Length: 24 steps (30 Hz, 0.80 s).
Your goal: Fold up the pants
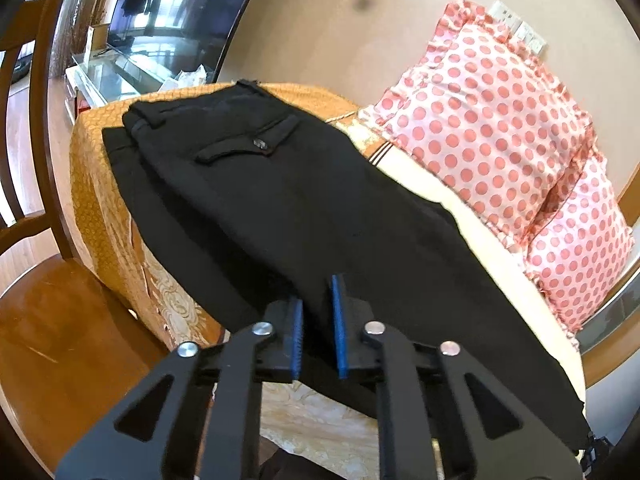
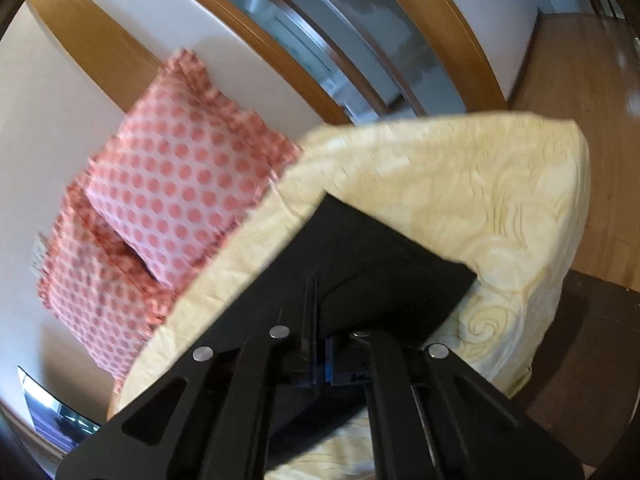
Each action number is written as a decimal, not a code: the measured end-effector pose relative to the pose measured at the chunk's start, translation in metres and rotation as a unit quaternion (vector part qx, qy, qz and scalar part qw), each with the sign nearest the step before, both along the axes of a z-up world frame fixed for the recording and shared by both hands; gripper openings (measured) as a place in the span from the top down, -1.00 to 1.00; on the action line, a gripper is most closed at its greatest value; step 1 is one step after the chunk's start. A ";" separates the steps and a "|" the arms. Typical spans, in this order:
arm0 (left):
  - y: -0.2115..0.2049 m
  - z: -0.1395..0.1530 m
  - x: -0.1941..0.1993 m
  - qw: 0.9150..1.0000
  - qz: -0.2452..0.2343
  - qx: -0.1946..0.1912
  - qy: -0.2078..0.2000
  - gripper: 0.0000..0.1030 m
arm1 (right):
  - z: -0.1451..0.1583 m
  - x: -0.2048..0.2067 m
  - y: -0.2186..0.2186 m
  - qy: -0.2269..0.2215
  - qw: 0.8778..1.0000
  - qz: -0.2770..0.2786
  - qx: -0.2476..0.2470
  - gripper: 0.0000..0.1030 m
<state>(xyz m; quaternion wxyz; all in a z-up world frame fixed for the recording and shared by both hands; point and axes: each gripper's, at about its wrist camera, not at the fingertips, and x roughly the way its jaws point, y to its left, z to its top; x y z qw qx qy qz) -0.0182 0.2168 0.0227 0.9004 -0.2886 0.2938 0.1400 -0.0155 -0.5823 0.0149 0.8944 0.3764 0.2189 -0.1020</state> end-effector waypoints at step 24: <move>-0.010 -0.018 -0.029 1.000 -0.006 -0.004 -0.023 0.86 | -0.021 -0.004 -0.011 0.040 0.999 -0.027 0.014 0.95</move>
